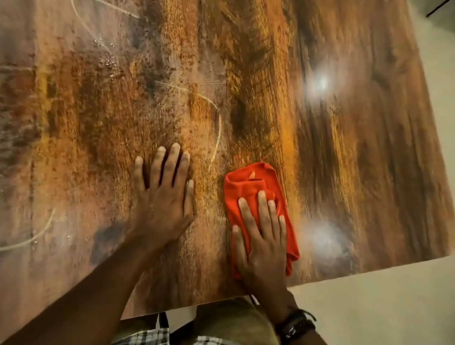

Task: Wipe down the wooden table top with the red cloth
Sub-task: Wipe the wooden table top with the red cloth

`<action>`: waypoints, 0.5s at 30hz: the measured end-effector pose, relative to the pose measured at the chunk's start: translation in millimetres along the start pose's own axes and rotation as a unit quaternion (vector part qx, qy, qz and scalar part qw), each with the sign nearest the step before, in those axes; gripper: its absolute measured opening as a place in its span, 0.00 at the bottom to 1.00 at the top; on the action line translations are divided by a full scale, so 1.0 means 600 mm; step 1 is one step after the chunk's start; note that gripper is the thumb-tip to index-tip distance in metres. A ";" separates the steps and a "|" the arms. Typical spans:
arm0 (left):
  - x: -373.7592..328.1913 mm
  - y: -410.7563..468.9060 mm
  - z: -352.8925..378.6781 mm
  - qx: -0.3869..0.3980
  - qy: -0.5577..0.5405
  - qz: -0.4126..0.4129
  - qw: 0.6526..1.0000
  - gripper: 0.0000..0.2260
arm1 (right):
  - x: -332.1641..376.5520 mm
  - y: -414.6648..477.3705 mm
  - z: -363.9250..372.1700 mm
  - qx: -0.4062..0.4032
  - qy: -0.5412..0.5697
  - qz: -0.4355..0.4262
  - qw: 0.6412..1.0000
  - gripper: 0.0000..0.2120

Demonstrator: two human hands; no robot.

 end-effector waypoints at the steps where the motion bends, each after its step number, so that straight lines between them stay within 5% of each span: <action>1: 0.000 0.000 0.000 0.000 0.004 -0.001 1.000 0.25 | 0.001 0.001 0.002 0.001 -0.010 0.001 1.000 0.26; 10: 0.001 0.003 0.002 0.007 0.015 -0.009 1.000 0.26 | 0.076 0.293 0.035 -0.041 -0.013 -0.003 0.999 0.26; 15: 0.003 0.000 0.004 -0.012 0.002 -0.006 1.000 0.26 | 0.094 0.444 0.047 0.005 -0.010 -0.001 1.000 0.25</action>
Point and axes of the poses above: each hand's wrist, its own y-axis towards the middle knuckle, its own z-axis out of the palm, x = y × z, the point moved 4 cm from there along y, towards the middle knuckle, and after that the axes turned 11 degrees about y, right-handed, at the moved point
